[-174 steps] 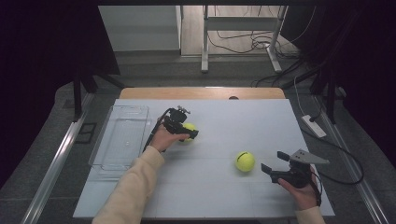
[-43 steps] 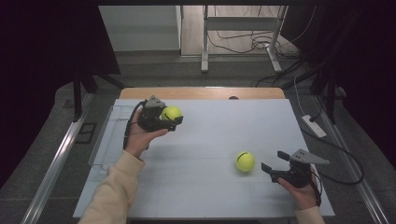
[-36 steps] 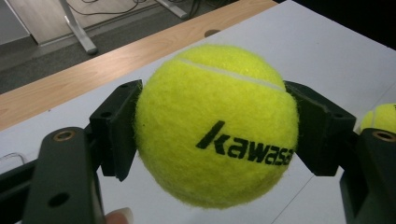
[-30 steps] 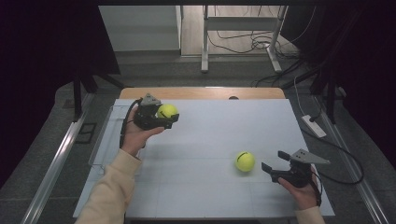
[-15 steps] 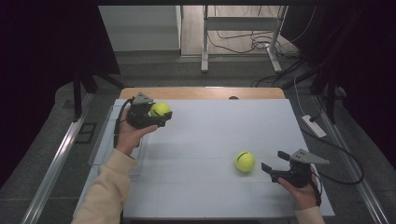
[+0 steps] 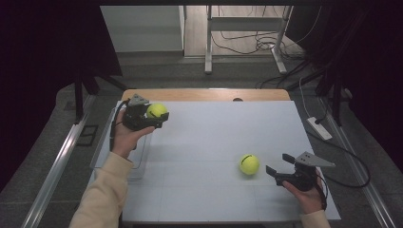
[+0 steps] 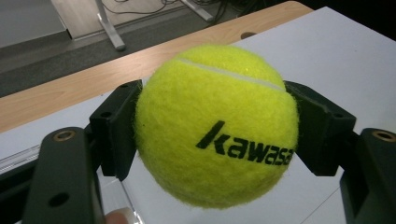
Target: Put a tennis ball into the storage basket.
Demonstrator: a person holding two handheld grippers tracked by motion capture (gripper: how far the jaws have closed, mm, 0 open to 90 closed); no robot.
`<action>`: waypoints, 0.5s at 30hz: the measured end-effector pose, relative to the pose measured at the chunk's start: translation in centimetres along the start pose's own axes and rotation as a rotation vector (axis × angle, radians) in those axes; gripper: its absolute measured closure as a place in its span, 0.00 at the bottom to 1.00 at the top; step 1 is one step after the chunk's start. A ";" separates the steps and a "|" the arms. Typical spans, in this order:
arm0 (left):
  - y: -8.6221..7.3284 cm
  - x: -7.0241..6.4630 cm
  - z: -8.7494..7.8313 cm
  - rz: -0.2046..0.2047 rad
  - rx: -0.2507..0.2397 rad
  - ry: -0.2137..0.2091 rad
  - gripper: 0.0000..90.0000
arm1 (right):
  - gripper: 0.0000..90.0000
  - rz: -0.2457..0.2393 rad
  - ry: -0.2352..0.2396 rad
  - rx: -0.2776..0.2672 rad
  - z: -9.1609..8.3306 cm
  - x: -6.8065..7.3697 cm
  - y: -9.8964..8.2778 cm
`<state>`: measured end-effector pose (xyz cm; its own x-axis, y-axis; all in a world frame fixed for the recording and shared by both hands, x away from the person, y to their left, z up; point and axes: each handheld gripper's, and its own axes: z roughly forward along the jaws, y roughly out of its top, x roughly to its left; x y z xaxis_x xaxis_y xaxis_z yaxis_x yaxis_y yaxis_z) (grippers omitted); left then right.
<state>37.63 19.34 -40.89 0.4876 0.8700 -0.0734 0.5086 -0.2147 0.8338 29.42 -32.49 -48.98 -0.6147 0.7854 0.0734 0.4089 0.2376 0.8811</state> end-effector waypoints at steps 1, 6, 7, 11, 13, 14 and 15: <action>0.0 0.1 0.0 -0.004 -0.001 0.002 0.30 | 0.14 0.000 0.000 -0.001 0.0 0.0 0.0; -0.1 0.5 -0.1 -0.006 0.005 0.006 0.30 | 0.14 0.001 0.001 0.002 0.0 0.0 0.0; -0.1 0.6 0.0 -0.008 0.007 0.010 0.30 | 0.14 0.001 0.001 0.003 0.0 0.0 0.0; -0.2 1.0 0.0 -0.015 0.015 0.025 0.30 | 0.14 0.001 0.002 0.004 0.0 0.0 0.0; -0.3 1.2 -0.1 -0.020 0.014 0.030 0.30 | 0.14 0.002 0.000 0.002 0.0 0.0 0.0; -0.3 1.3 -0.1 -0.021 0.014 0.031 0.30 | 0.14 0.004 0.000 0.003 0.0 0.0 0.0; -0.3 1.4 -0.2 -0.023 0.015 0.035 0.30 | 0.14 0.005 0.000 0.003 0.0 0.0 0.0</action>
<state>38.04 20.74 -41.20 0.4511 0.8895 -0.0729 0.5298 -0.2011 0.8239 29.42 -32.54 -49.00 -0.6128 0.7864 0.0775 0.4137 0.2358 0.8793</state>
